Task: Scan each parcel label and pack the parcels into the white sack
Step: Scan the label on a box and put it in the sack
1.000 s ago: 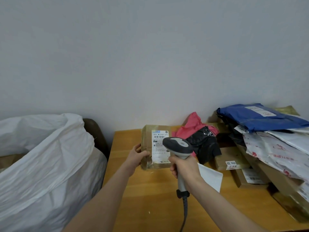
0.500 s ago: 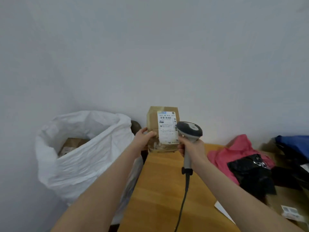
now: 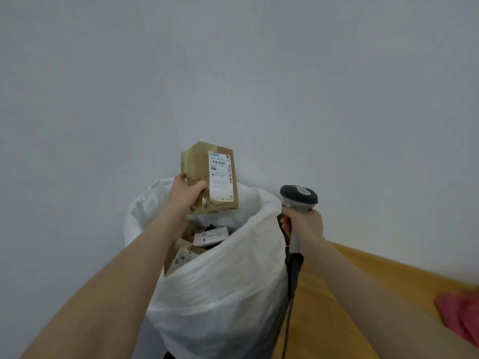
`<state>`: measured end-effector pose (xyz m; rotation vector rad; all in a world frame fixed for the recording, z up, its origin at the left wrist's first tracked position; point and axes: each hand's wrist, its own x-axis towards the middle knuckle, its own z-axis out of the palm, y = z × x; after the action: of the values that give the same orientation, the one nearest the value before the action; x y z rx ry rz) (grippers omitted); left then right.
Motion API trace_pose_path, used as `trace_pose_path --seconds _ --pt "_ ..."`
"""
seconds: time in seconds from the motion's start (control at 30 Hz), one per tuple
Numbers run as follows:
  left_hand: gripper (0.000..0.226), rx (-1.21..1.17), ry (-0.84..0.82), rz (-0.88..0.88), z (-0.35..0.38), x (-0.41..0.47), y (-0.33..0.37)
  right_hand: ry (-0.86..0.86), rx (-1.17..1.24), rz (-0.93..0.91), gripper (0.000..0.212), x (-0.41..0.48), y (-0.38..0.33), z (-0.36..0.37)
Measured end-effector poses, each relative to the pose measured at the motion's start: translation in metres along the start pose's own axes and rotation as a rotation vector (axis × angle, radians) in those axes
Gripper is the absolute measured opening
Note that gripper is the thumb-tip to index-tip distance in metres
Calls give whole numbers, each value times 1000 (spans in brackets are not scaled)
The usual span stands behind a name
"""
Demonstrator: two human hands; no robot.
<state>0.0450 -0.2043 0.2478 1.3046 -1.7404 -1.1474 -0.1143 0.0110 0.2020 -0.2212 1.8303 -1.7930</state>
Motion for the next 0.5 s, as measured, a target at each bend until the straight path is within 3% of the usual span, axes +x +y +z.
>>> trace_pose_path --seconds 0.1,0.3,0.4,0.5 --pt "53 133 -83 -181 -1 47 -45 64 -1 36 16 29 9 27" --pt "61 115 -303 -599 46 99 -113 134 -21 114 15 66 28 44" --pt "56 77 -358 -634 67 108 -123 158 6 163 13 74 35 44" --pt "56 124 -358 -535 80 115 -120 173 33 194 14 75 40 41"
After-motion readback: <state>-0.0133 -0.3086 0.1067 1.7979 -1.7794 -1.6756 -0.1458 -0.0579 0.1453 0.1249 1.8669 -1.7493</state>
